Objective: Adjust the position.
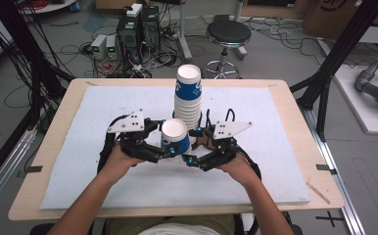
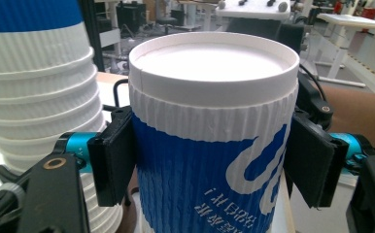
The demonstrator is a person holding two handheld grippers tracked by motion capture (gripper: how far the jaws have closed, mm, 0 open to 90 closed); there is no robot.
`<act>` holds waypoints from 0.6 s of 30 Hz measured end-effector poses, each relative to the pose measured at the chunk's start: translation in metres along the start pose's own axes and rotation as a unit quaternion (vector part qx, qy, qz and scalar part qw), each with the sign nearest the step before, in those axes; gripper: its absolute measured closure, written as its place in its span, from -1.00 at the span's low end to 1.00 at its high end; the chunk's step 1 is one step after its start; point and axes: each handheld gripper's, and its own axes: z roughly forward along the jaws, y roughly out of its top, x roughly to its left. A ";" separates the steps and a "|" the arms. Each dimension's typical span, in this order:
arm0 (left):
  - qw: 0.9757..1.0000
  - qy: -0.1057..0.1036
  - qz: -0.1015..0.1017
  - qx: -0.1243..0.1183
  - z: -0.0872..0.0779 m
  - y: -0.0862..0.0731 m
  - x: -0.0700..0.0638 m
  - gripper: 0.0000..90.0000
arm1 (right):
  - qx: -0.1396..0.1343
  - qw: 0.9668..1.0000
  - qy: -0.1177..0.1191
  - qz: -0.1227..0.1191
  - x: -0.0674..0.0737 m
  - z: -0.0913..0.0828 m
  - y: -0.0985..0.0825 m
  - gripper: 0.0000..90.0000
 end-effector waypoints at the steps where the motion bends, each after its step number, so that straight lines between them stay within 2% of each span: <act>1: 1.000 -0.001 0.000 0.000 0.001 0.000 0.000 -0.39 | -0.004 1.000 0.004 0.002 0.000 0.001 0.000 -0.68; 5: 1.000 -0.005 0.004 -0.002 0.001 0.000 0.000 -0.39 | -0.008 1.000 0.008 0.004 0.000 0.004 -0.001 -0.68; 9: 1.000 -0.015 0.002 -0.007 0.001 0.000 0.000 -0.39 | -0.021 0.999 0.025 0.014 0.001 0.007 -0.002 -0.68; 12: 1.000 -0.019 -0.002 -0.010 0.000 0.000 0.000 -0.39 | -0.023 0.999 0.029 0.018 0.001 0.008 -0.003 -0.68; 14: 1.000 -0.015 0.000 -0.012 0.000 0.000 0.000 -0.38 | -0.026 0.999 0.038 0.025 0.002 0.009 -0.003 -0.68; 18: 1.000 -0.017 -0.005 -0.021 -0.001 0.000 0.001 -0.38 | -0.030 0.999 0.037 0.026 0.002 0.009 -0.003 -0.68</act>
